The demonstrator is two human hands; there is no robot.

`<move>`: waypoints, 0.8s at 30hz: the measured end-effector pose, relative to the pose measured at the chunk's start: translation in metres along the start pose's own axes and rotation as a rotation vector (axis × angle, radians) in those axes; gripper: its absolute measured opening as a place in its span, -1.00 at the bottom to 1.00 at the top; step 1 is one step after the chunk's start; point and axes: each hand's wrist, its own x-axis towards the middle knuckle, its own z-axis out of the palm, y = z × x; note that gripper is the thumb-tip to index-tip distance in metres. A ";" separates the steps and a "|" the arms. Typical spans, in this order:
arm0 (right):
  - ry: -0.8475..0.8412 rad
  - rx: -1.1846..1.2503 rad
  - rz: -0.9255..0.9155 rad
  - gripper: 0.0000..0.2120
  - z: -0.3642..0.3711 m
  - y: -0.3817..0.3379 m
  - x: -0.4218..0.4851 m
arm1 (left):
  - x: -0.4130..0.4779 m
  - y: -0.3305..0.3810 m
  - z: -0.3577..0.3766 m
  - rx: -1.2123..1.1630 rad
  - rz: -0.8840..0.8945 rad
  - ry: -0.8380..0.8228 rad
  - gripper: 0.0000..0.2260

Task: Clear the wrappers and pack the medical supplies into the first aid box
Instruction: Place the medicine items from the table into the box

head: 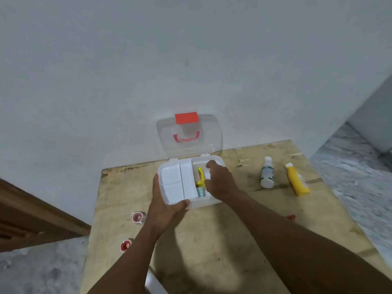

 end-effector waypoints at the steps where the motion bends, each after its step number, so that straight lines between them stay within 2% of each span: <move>1: 0.021 0.007 0.007 -0.66 -0.005 0.001 -0.005 | 0.000 0.000 0.000 -0.004 -0.011 -0.002 -0.19; 8: 0.183 -0.033 0.132 -0.69 -0.028 0.021 -0.042 | 0.005 0.000 0.000 0.020 -0.018 -0.033 -0.17; 17: 0.159 -0.115 0.278 -0.69 -0.041 0.068 -0.058 | 0.003 -0.002 0.001 0.065 -0.080 0.011 -0.06; 20: 0.168 -0.187 0.282 -0.70 -0.050 0.086 -0.049 | 0.002 0.001 0.005 0.076 -0.073 0.019 -0.10; 24: 0.149 -0.248 0.289 -0.53 -0.063 0.112 -0.032 | 0.002 0.007 0.007 0.059 -0.095 0.020 -0.16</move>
